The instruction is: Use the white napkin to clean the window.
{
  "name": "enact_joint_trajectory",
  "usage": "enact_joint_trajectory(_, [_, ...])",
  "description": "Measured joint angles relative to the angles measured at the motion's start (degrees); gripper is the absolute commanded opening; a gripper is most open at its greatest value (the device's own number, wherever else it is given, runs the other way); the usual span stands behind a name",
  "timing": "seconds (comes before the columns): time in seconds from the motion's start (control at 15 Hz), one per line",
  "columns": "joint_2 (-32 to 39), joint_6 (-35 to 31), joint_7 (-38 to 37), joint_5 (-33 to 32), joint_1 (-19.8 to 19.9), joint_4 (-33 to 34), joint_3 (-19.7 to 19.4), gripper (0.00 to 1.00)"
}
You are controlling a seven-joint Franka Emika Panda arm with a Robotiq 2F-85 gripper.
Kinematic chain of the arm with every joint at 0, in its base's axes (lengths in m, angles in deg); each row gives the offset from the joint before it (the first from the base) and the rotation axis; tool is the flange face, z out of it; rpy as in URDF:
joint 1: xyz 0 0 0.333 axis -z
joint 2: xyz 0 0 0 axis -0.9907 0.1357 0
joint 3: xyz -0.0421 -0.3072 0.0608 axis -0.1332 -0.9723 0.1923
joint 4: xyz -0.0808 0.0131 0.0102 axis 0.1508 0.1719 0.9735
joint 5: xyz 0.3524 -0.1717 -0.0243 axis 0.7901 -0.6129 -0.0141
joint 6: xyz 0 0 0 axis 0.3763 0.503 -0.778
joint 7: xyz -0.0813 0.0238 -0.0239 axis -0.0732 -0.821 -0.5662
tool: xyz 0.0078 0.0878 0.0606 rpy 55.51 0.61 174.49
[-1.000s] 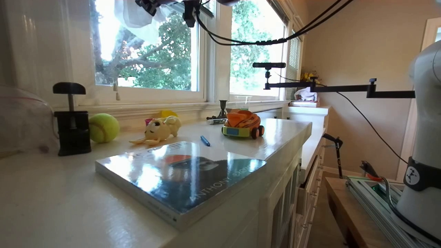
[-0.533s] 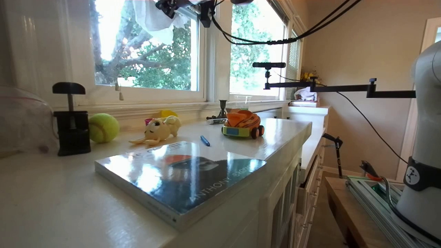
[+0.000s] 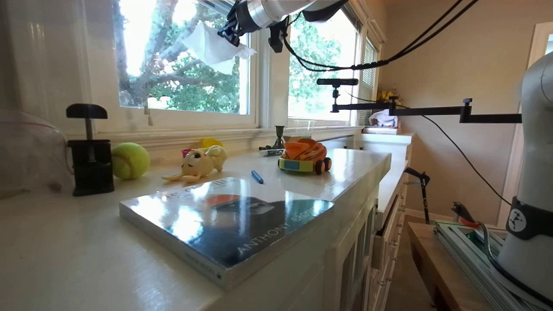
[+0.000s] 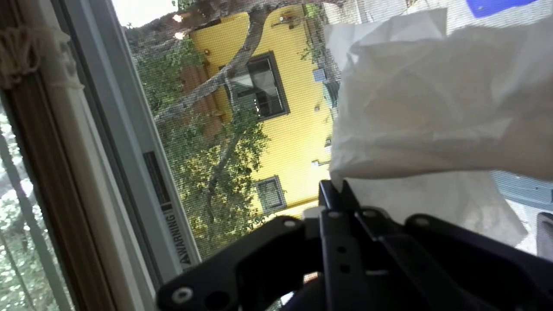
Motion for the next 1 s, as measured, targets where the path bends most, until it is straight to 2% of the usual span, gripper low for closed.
enact_joint_trajectory(1.0, [3.9,2.9,0.0,0.0,-1.3,0.2,2.0,0.01])
